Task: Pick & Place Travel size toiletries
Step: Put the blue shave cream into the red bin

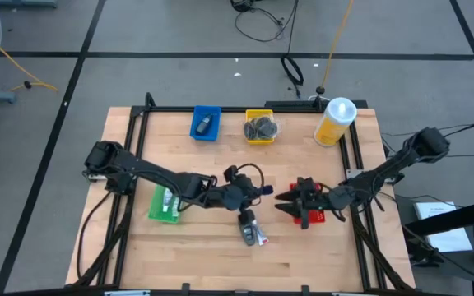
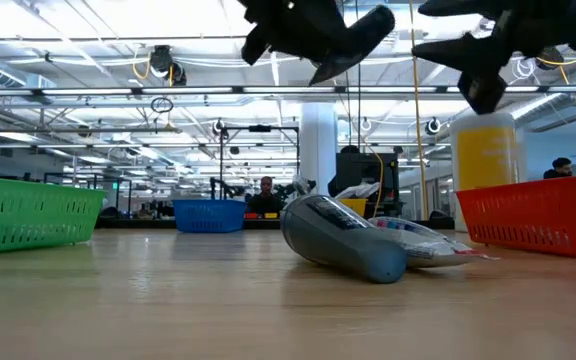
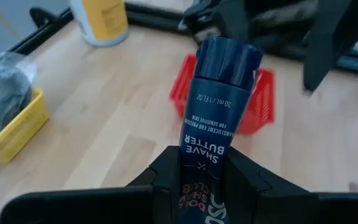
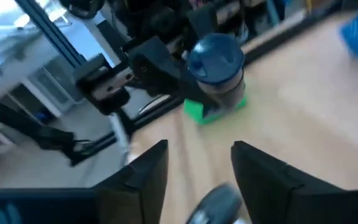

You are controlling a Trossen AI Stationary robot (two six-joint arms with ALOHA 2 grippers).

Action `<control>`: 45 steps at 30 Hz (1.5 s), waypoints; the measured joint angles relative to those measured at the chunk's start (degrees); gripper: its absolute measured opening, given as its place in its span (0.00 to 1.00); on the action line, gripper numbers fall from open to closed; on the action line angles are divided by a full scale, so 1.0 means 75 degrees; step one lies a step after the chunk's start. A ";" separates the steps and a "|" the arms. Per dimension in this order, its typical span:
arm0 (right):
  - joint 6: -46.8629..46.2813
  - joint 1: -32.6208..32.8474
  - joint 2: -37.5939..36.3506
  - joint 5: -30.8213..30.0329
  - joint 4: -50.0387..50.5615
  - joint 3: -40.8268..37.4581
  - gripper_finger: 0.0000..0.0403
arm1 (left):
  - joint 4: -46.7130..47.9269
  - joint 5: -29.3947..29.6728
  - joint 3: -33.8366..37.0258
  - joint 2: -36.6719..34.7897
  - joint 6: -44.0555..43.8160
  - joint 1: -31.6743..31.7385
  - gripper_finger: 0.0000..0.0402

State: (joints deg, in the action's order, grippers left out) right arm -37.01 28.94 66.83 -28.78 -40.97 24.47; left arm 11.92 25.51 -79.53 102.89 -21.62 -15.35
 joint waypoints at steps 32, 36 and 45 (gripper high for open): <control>0.2119 -0.1304 0.0579 0.0350 -0.2679 0.0044 0.35 | -0.1891 -0.1850 0.0000 -0.0003 -0.0045 0.0786 0.20; 0.2121 -0.1307 0.0579 0.0462 -0.2676 0.0044 0.20 | -0.1936 -0.1838 0.0000 -0.0003 -0.0050 0.0786 0.20; 0.2020 -0.1301 0.0576 0.0467 -0.2659 0.0044 0.12 | -0.1982 -0.1831 0.0000 -0.0002 0.0242 0.0767 0.23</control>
State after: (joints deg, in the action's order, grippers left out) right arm -21.87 19.18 71.16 -25.28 -60.90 24.80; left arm -2.95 11.78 -79.53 102.87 -19.80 -9.60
